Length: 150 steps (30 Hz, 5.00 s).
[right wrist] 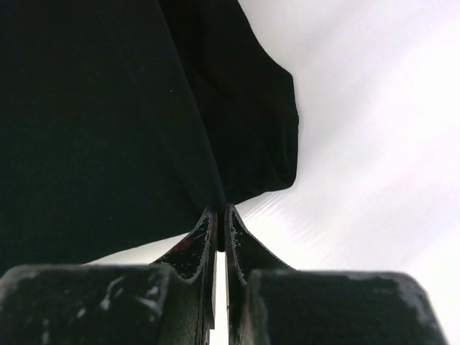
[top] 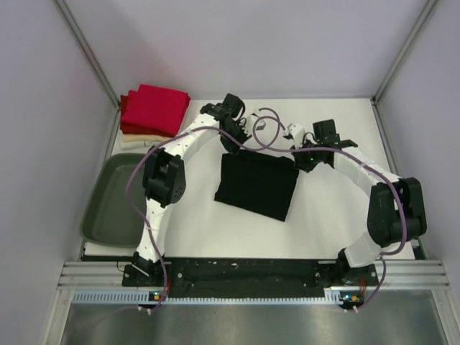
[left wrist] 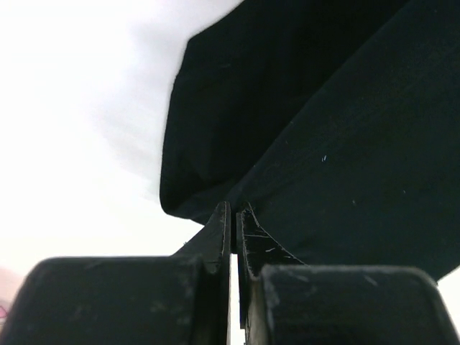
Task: Fold and stack the t-shirts
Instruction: Fold the long partially folded tshirt into a neat square, then put the neatly folded tshirt into the corner of the board with the left arm
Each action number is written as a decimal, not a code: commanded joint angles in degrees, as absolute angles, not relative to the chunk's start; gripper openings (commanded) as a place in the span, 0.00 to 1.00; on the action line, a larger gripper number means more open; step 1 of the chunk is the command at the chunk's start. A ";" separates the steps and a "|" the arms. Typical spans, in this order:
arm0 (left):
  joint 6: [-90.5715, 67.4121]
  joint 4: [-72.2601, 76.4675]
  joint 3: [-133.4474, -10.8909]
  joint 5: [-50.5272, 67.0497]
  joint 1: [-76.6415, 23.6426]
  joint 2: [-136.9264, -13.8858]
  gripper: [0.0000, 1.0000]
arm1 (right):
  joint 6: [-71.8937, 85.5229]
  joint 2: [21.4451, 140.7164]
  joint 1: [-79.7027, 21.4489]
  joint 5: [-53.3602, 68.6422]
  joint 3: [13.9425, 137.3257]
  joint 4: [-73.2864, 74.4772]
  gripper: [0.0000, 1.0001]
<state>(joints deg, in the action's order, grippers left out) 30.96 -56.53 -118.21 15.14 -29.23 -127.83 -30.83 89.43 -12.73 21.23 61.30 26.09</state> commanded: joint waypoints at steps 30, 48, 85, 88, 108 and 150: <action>-7.56 -26.29 -90.88 26.81 -20.13 -115.22 0.98 | 9.31 87.72 -9.05 12.39 62.86 25.84 0.60; -11.77 -30.23 -101.95 41.04 -21.53 -132.01 0.50 | 7.47 76.38 -9.05 9.58 51.42 23.12 0.61; 10.27 -40.86 -127.68 7.84 -9.32 -125.50 0.00 | 5.63 73.92 -9.05 6.15 46.50 22.32 0.62; 13.70 -40.52 -131.30 2.22 -9.32 -125.86 0.00 | 5.54 73.92 -9.05 5.71 45.97 22.32 0.62; 31.63 -28.74 -136.06 -14.50 -9.58 -121.20 0.00 | 4.66 73.92 -9.05 4.04 45.00 22.76 0.62; 39.73 -15.39 -135.09 -17.84 -0.44 -125.15 0.00 | 3.16 74.71 -8.96 2.11 45.44 23.73 0.62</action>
